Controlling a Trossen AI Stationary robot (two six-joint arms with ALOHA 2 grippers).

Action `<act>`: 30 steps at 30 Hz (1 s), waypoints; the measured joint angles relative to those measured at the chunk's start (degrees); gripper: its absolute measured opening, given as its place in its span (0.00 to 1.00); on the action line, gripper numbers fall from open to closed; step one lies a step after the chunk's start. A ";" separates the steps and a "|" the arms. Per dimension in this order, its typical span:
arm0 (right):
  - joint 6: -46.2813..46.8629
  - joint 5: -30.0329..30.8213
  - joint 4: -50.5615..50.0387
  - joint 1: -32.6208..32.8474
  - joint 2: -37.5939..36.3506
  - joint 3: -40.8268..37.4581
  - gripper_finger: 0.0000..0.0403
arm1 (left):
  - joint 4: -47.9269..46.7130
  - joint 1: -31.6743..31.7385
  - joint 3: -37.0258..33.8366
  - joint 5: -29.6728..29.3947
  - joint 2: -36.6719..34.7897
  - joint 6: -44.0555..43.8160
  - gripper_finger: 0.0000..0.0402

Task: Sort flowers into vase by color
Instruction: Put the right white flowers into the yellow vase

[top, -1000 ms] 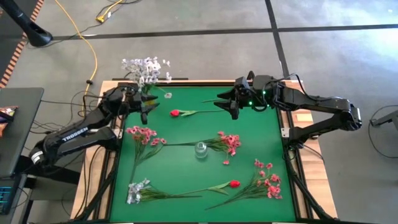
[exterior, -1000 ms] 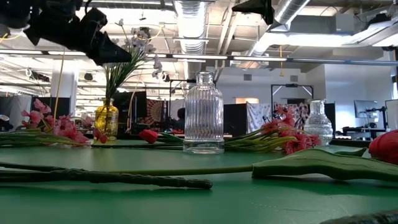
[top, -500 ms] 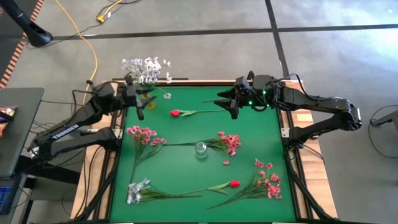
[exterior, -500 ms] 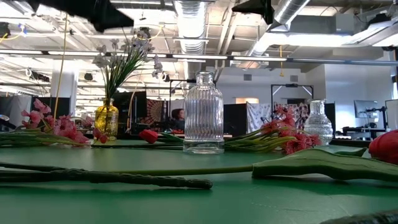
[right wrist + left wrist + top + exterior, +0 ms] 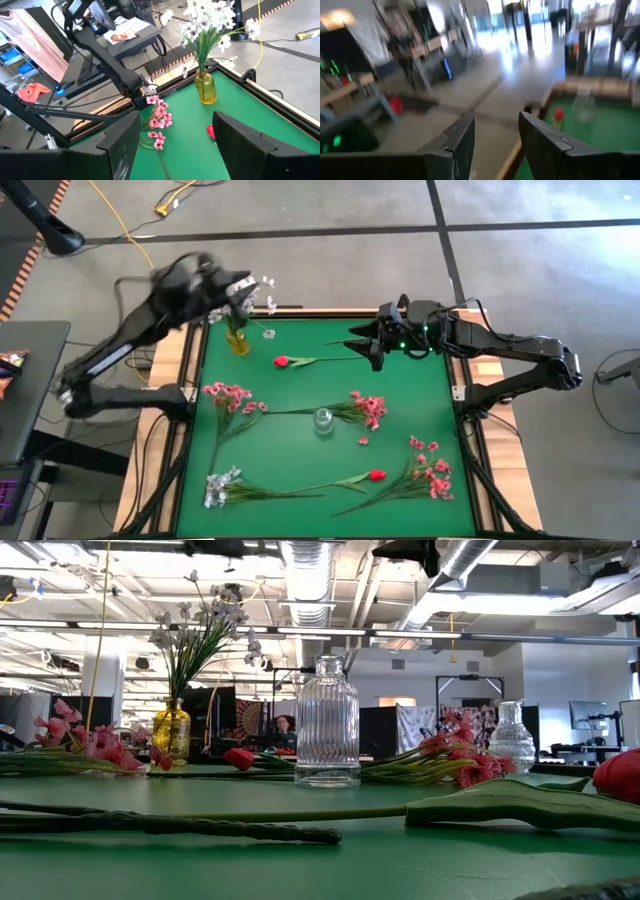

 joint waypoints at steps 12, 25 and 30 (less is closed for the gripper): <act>-0.01 -0.05 -0.03 0.02 0.00 0.00 0.68 | -33.47 1.21 24.95 0.00 19.41 5.06 0.36; -1.98 -0.13 -0.06 0.00 0.00 0.00 0.68 | -45.44 1.50 22.51 -10.91 20.08 10.05 0.36; -2.45 -0.13 -0.04 -0.02 0.00 0.00 0.68 | -48.03 1.50 22.40 -16.99 20.08 10.09 0.36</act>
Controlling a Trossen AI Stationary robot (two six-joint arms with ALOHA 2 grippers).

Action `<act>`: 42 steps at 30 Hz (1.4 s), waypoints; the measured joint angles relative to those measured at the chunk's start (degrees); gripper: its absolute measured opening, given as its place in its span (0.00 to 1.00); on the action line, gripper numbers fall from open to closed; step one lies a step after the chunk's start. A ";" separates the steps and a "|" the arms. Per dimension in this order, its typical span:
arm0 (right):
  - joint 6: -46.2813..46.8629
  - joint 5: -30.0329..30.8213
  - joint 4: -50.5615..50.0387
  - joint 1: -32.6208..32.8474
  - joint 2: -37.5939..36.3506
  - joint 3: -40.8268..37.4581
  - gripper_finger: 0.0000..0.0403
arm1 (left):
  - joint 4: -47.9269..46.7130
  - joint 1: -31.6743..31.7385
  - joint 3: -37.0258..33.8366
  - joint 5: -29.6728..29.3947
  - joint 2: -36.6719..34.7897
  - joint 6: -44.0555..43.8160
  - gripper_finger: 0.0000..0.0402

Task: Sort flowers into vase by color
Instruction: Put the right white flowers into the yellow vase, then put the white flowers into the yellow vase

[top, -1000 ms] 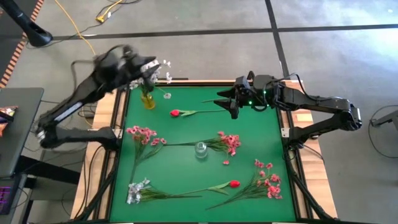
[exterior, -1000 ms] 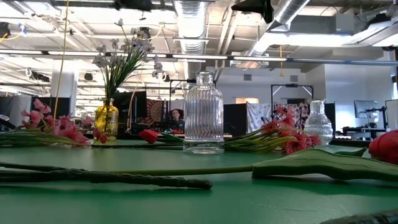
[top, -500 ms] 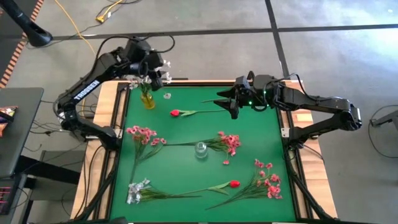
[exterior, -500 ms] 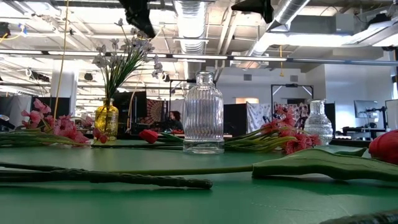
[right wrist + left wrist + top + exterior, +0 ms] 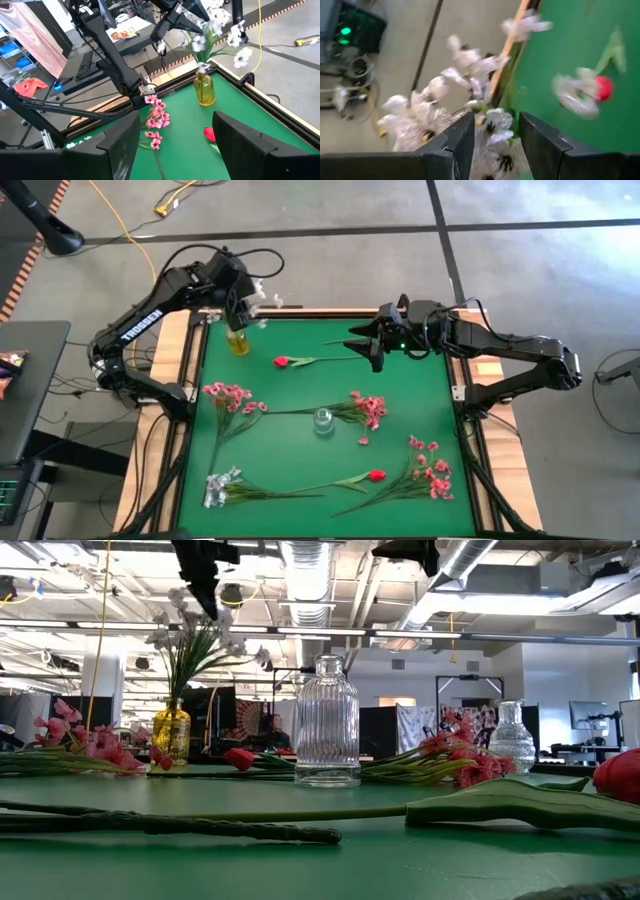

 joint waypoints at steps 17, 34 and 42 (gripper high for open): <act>-0.09 -0.26 0.00 -0.35 0.00 0.00 0.68 | -8.86 0.04 0.00 -0.71 -0.07 -1.52 0.36; 0.07 -0.22 -0.01 -0.33 0.00 0.00 0.68 | 0.45 0.02 0.00 20.81 -12.58 -2.24 0.36; 0.52 -0.20 -0.01 -0.17 0.00 0.00 0.68 | 2.65 -3.04 0.02 41.61 -15.23 -9.06 0.36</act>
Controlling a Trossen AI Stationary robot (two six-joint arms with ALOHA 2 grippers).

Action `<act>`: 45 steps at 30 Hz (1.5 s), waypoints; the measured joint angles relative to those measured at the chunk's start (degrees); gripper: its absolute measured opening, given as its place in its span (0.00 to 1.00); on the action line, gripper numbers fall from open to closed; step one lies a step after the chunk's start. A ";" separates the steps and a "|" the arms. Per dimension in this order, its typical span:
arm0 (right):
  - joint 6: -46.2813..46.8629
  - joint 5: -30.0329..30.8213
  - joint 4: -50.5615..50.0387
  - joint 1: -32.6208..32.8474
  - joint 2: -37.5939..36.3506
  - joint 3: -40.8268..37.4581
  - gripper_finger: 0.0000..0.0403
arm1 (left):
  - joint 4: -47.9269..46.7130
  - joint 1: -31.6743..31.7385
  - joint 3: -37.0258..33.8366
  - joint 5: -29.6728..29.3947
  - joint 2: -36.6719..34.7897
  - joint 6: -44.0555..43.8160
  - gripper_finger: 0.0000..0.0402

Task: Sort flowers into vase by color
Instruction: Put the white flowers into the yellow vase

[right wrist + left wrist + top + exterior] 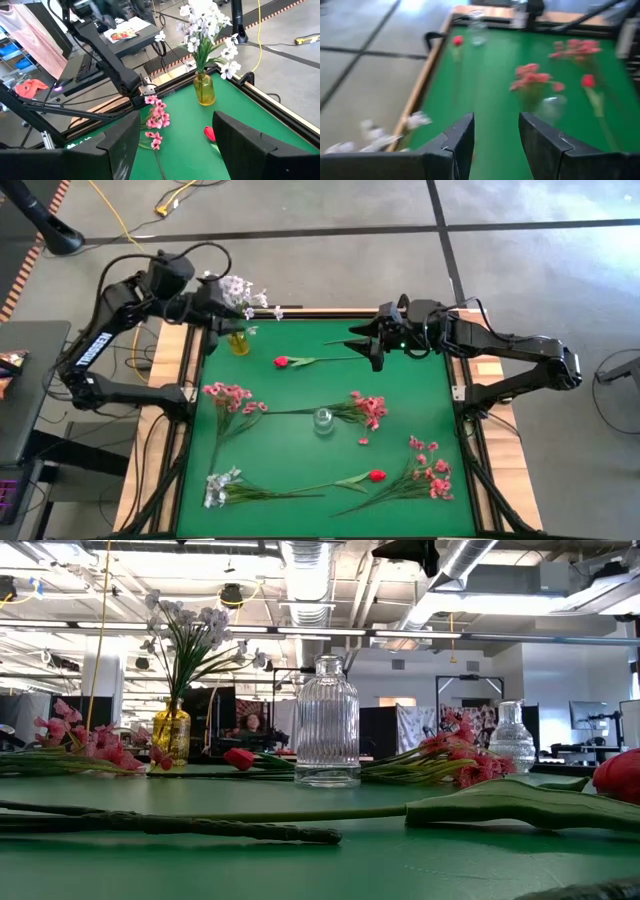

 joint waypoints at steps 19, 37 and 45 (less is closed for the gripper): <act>2.12 0.31 -0.31 4.48 0.77 0.00 0.68 | -0.04 -23.91 -0.02 -0.68 4.87 -5.69 0.36; -8.33 -0.17 -6.73 9.80 2.38 -0.02 0.68 | -9.69 -41.66 -0.04 -8.57 13.64 -31.27 0.36; -6.13 -0.15 -4.69 14.31 6.00 0.00 0.68 | -11.91 -53.85 -3.18 -12.76 13.40 -39.75 0.36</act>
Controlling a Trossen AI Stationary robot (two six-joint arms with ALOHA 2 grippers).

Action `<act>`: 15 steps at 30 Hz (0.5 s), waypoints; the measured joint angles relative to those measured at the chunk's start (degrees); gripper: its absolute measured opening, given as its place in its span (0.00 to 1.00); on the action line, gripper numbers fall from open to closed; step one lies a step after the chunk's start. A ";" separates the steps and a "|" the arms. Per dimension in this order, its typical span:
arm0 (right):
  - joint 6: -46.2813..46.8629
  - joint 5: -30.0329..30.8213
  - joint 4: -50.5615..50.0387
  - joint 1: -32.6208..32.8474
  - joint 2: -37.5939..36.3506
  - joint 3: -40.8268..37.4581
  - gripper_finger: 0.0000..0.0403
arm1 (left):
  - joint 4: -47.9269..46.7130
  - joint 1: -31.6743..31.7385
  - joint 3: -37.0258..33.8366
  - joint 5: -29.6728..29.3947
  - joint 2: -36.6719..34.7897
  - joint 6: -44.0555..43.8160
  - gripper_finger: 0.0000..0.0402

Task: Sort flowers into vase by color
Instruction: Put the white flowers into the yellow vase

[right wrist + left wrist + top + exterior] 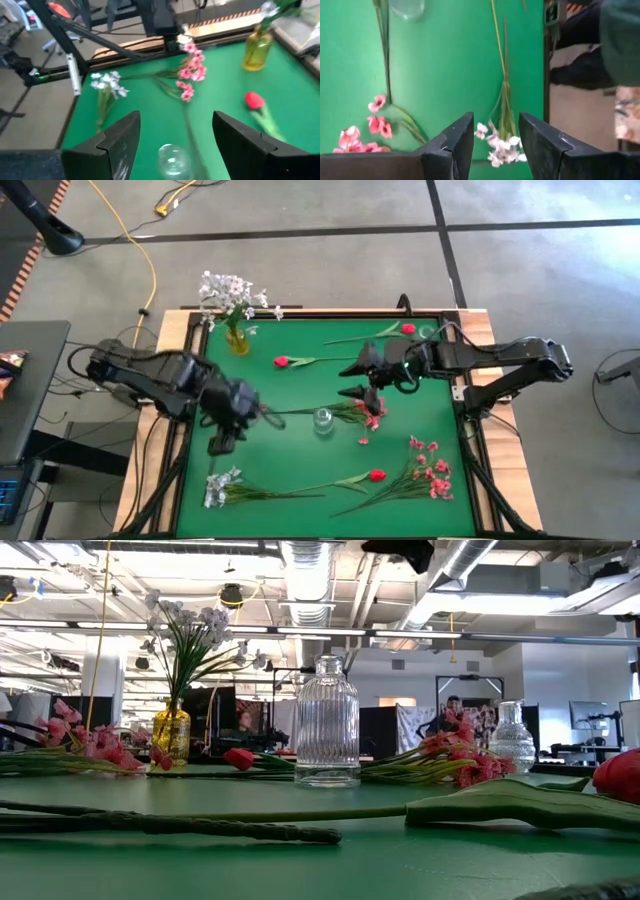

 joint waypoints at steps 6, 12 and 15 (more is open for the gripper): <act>8.98 0.06 10.02 6.17 3.92 0.00 0.68 | 6.42 -10.08 -11.40 -7.53 -7.44 -7.49 0.36; 12.46 4.12 19.99 12.76 10.07 1.62 0.68 | 28.66 -18.31 -26.36 -12.53 -15.08 -13.48 0.36; 15.46 6.46 17.03 15.75 13.48 5.14 0.68 | 38.94 -21.31 -32.92 -13.77 -15.85 -12.71 0.36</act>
